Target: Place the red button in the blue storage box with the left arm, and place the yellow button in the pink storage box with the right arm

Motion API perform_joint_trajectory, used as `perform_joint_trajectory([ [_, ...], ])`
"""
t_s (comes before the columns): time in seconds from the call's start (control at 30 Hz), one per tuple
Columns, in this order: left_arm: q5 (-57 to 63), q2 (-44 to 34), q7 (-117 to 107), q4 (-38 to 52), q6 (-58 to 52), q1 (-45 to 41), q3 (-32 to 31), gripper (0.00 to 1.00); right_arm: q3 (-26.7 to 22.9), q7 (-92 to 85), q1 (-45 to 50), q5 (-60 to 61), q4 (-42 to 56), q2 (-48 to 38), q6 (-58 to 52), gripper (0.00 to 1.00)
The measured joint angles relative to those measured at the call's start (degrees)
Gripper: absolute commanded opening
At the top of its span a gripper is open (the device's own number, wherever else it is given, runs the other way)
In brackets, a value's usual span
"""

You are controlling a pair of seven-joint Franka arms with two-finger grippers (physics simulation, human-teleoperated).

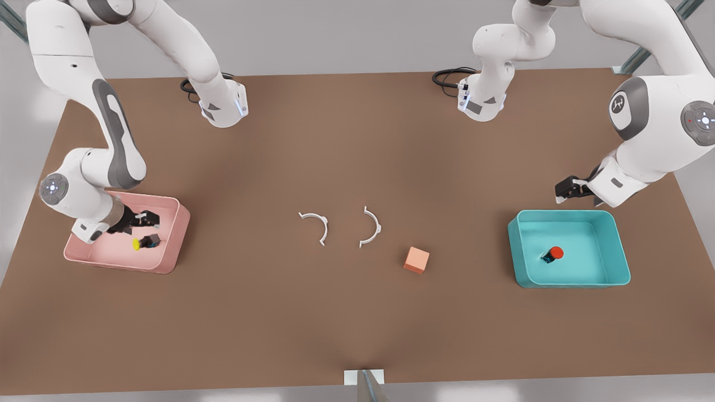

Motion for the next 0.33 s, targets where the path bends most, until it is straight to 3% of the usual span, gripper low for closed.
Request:
perform_joint_trajectory([
  [0.03,0.0,0.0,-0.6,0.0,0.0,-0.1,0.0,1.0,-15.9,-0.3,18.1,2.5,2.7,-5.3,-2.7,1.0],
  [0.07,0.0,0.1,-1.2,0.0,-0.1,-0.3,0.0,1.0,-26.2,0.1,32.1,4.3,12.4,-6.2,-7.4,1.0],
  [0.1,0.0,0.1,-1.8,0.0,-0.1,-0.5,0.0,1.0,-31.3,0.8,41.7,5.3,27.3,-2.7,-13.7,1.0],
  [0.17,0.0,0.2,-2.9,0.0,-0.2,-0.8,0.0,1.0,-34.7,2.0,51.1,6.4,40.3,0.6,-24.0,1.0],
  [0.33,0.1,0.2,-5.1,0.0,-0.2,-0.6,0.0,1.0,-33.2,5.3,52.1,7.6,44.9,3.3,-38.3,1.0],
])
